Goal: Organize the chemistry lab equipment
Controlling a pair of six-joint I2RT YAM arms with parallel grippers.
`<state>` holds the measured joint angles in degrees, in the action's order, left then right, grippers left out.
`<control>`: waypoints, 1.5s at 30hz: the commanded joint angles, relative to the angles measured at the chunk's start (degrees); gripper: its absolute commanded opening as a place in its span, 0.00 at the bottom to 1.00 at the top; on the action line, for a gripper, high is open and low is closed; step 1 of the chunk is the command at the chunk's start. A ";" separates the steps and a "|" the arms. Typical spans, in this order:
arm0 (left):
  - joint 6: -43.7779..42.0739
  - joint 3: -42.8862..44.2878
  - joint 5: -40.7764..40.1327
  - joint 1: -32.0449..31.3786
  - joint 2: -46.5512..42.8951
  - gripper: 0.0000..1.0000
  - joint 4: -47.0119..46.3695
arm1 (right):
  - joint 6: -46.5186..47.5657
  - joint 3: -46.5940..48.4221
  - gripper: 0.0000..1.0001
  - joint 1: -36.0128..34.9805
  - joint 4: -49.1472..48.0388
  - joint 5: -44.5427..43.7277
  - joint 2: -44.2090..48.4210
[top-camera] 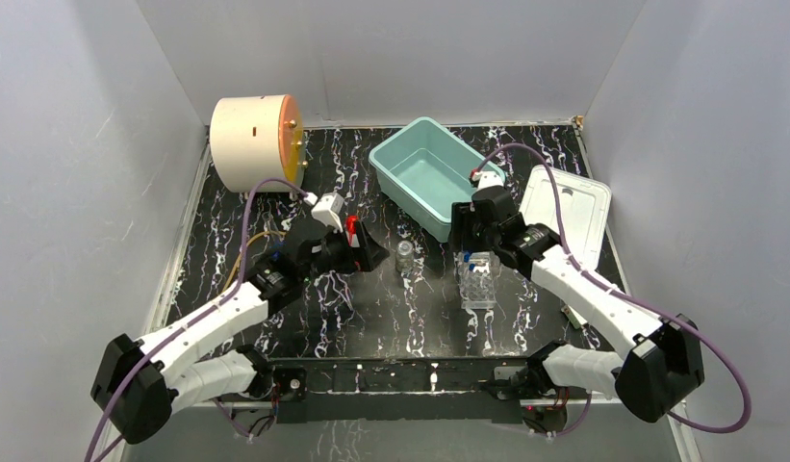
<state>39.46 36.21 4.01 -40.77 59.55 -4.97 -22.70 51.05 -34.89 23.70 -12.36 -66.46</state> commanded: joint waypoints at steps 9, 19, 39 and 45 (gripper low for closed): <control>7.16 14.35 -12.17 0.96 -5.23 0.87 20.04 | 6.47 11.79 0.64 -6.99 -1.78 8.91 -6.58; 8.06 33.70 -23.24 2.30 1.45 0.93 37.97 | -2.32 37.70 0.76 -14.89 16.22 -5.12 -29.16; 6.78 35.45 -29.21 7.29 -1.55 0.98 41.20 | -6.58 32.36 0.80 -16.17 13.19 -6.49 -36.79; 5.98 35.61 -28.72 7.29 -1.90 0.98 41.27 | -6.72 32.33 0.74 -16.16 10.86 -5.04 -39.00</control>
<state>46.50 71.72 -23.86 -33.85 58.96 36.07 -28.38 83.53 -50.98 37.93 -17.45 -104.42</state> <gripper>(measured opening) 0.978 0.768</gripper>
